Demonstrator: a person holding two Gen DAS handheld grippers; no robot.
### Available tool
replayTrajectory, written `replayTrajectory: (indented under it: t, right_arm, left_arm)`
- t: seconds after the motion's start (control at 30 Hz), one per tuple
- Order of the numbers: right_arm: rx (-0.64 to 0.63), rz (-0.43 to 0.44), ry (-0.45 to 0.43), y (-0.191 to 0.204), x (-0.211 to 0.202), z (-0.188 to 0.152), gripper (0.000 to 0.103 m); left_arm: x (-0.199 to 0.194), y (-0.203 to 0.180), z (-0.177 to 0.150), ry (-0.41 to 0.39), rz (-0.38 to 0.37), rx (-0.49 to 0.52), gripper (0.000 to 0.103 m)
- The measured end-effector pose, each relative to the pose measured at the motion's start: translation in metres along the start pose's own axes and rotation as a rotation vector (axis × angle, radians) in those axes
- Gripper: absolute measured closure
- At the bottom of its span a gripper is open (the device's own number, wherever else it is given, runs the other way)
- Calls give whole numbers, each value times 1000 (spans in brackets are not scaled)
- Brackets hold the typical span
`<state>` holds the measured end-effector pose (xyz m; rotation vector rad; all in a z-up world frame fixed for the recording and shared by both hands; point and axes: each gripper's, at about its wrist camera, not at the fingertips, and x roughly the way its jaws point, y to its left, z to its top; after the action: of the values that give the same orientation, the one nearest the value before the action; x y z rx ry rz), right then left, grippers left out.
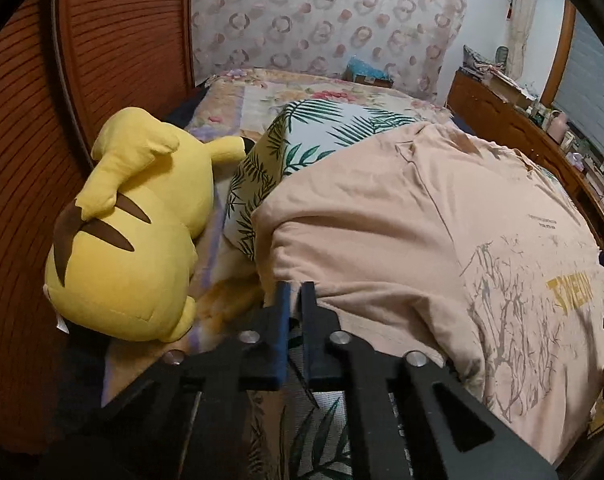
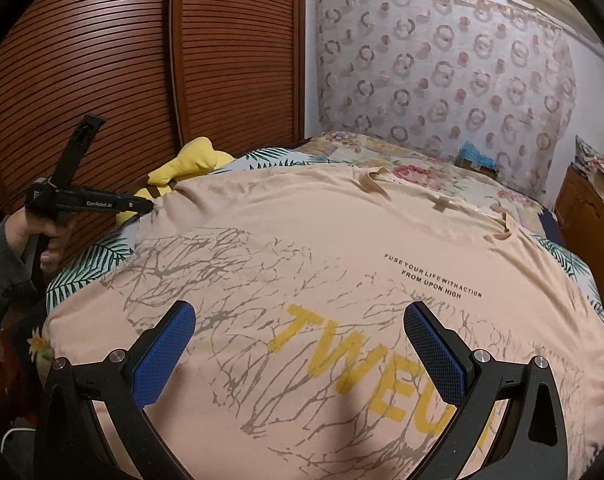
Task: Fold small clothes
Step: 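Lower the left tool to the shirt's side edge and grasp it, then fold the held side edge inward over the shirt body, open left tool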
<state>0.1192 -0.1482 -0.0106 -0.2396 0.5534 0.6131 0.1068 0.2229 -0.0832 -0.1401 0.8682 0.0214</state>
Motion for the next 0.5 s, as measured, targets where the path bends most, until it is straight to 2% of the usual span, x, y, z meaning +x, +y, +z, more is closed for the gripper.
replayTrajectory:
  t: [0.27, 0.5]
  right_arm:
    - [25, -10, -16, -3, -7, -5, 0]
    - [49, -30, -28, -9, -14, -13, 0]
  left_arm:
    - [-27, -20, 15, -95, 8, 40, 99]
    - [-42, -64, 37, -162, -52, 109, 100]
